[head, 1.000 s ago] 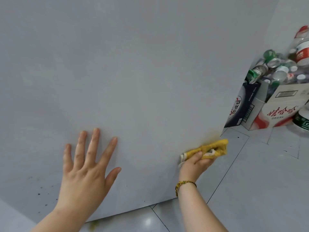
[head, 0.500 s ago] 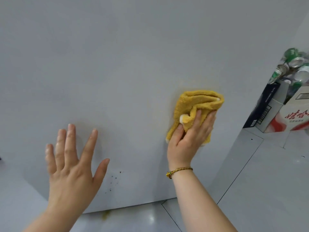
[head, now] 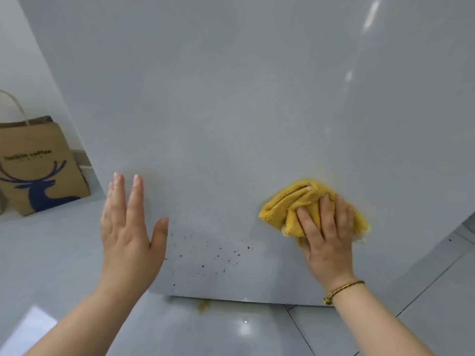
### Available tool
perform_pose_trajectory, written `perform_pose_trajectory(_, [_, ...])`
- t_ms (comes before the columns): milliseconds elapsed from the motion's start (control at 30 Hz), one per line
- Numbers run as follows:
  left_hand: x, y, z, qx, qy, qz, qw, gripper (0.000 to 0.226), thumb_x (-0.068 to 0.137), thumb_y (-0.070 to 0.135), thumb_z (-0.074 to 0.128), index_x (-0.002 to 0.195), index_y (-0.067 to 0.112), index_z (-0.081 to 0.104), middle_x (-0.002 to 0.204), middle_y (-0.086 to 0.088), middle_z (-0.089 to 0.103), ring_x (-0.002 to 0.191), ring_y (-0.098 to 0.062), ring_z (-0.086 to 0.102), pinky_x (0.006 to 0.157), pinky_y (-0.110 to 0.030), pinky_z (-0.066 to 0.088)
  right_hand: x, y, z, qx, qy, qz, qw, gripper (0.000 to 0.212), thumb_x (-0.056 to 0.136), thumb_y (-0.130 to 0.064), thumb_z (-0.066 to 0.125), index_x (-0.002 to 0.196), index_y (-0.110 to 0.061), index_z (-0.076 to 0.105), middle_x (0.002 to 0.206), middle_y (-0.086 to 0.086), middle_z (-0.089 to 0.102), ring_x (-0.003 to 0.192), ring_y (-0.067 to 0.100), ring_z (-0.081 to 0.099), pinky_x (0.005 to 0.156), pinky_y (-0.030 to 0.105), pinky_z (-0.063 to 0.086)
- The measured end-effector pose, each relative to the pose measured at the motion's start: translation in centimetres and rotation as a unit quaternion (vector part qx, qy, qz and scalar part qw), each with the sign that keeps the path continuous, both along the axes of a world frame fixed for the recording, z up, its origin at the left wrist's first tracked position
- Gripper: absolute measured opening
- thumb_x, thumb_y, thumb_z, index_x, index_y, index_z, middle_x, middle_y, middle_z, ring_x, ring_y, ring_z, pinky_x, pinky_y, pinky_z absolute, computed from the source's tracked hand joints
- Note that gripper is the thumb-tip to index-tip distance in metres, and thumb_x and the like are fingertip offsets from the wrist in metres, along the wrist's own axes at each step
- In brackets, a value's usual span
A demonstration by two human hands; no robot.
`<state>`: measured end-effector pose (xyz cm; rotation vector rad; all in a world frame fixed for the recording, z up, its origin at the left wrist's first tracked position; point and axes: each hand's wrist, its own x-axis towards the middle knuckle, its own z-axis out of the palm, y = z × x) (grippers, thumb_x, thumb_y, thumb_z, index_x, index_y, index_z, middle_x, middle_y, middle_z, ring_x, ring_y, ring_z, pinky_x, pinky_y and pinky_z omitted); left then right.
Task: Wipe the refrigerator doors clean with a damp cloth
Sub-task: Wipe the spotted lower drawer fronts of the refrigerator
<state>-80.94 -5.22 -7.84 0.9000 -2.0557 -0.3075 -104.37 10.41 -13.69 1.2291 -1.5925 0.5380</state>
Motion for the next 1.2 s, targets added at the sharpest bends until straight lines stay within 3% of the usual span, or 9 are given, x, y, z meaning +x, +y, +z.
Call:
perform_pose_trajectory(167, [2.2,-2.5,0.0,0.173,0.077,-0.029,0.981,0.058,0.095,0.011,0.039,0.144,0.023,0.01,0.141,0.023,0.004,0.13,0.008,0.003,0.111,-0.019,0.005,4.4,-6.7,6.6,-0.073,0.036,0.019,0.996,0.049,0.086,-0.018,0.049,0.132,-0.03,0.037,0.157,-0.004,-0.001,0.144,0.02,-0.001,0.117,0.041,0.006])
perform_pose_trajectory(333, [4.3,-3.5,0.8,0.308,0.232,-0.145,0.911,0.04,0.097,0.017,0.036,0.123,0.045,0.026,0.134,0.026,0.034,0.117,0.02,0.033,0.088,0.005,0.028,11.9,-14.2,3.3,-0.058,-0.001,0.051,0.997,0.039,0.096,-0.014,0.03,0.128,-0.032,0.041,0.147,0.001,0.017,0.144,0.021,-0.005,0.117,0.041,0.002])
perform_pose_trajectory(533, [5.4,-5.0,0.0,0.309,0.202,-0.206,0.906,0.044,0.076,0.038,0.041,0.116,0.052,0.03,0.132,0.032,0.034,0.117,0.027,0.03,0.094,0.005,0.026,15.3,-16.6,-4.6,0.037,0.018,0.032,0.999,0.045,0.095,-0.01,0.015,0.13,-0.029,0.034,0.155,0.001,-0.015,0.143,0.025,-0.011,0.117,0.041,-0.006])
perform_pose_trajectory(633, [5.5,-5.0,-0.5,0.303,0.203,-0.208,0.908,0.043,0.077,0.034,0.039,0.115,0.054,0.029,0.135,0.031,0.031,0.126,0.02,0.025,0.1,0.001,0.022,16.1,-17.3,-7.3,0.114,0.064,0.043,0.99,0.051,0.094,-0.006,0.009,0.13,-0.027,0.038,0.151,-0.001,0.014,0.143,0.026,-0.01,0.117,0.039,-0.005])
perform_pose_trajectory(800, [6.2,-5.7,-0.3,0.3,0.193,-0.226,0.906,0.041,0.078,0.032,0.035,0.112,0.055,0.031,0.124,0.042,0.034,0.117,0.028,0.029,0.092,0.007,0.026,15.7,-16.7,-9.9,0.243,0.171,0.058,0.953,0.055,0.084,-0.006,0.025,0.12,-0.026,0.061,0.137,-0.011,0.048,0.142,0.033,0.005,0.117,0.039,-0.009])
perform_pose_trajectory(867, [6.5,-5.9,-0.2,0.303,0.195,-0.233,0.903,0.041,0.078,0.031,0.035,0.114,0.052,0.032,0.123,0.042,0.033,0.112,0.033,0.028,0.088,0.009,0.025,15.5,-16.3,-8.3,0.225,0.165,0.06,0.958,0.056,0.085,-0.004,0.023,0.115,-0.027,0.065,0.133,-0.012,0.053,0.133,0.023,0.026,0.117,0.039,-0.008])
perform_pose_trajectory(1000, [6.4,-6.0,-0.4,0.289,0.181,-0.237,0.91,0.04,0.079,0.032,0.034,0.114,0.052,0.03,0.125,0.041,0.029,0.121,0.027,0.022,0.096,0.007,0.019,15.5,-16.1,-1.7,0.086,0.045,0.102,0.99,0.051,0.096,-0.005,0.009,0.125,-0.022,0.047,0.14,-0.008,0.042,0.141,0.025,0.014,0.115,0.038,-0.001])
perform_pose_trajectory(1100, [6.3,-6.6,-0.4,0.271,0.184,-0.22,0.919,0.037,0.08,0.035,0.035,0.113,0.053,0.031,0.127,0.039,0.03,0.134,0.013,0.013,0.106,-0.004,0.015,15.6,-17.1,1.6,0.01,0.016,0.121,0.992,0.04,0.098,-0.007,0.02,0.124,-0.02,0.047,0.137,-0.004,0.044,0.133,0.028,0.029,0.113,0.04,0.007])
perform_pose_trajectory(1200, [6.6,-7.0,-0.6,0.251,0.164,-0.213,0.93,0.038,0.08,0.039,0.036,0.114,0.055,0.03,0.121,0.05,0.027,0.129,0.023,0.008,0.104,-0.002,0.012,15.6,-17.7,-0.4,0.019,0.05,0.084,0.995,0.043,0.095,-0.007,0.022,0.131,-0.023,0.039,0.146,-0.001,0.03,0.144,0.023,0.0,0.115,0.04,0.0])
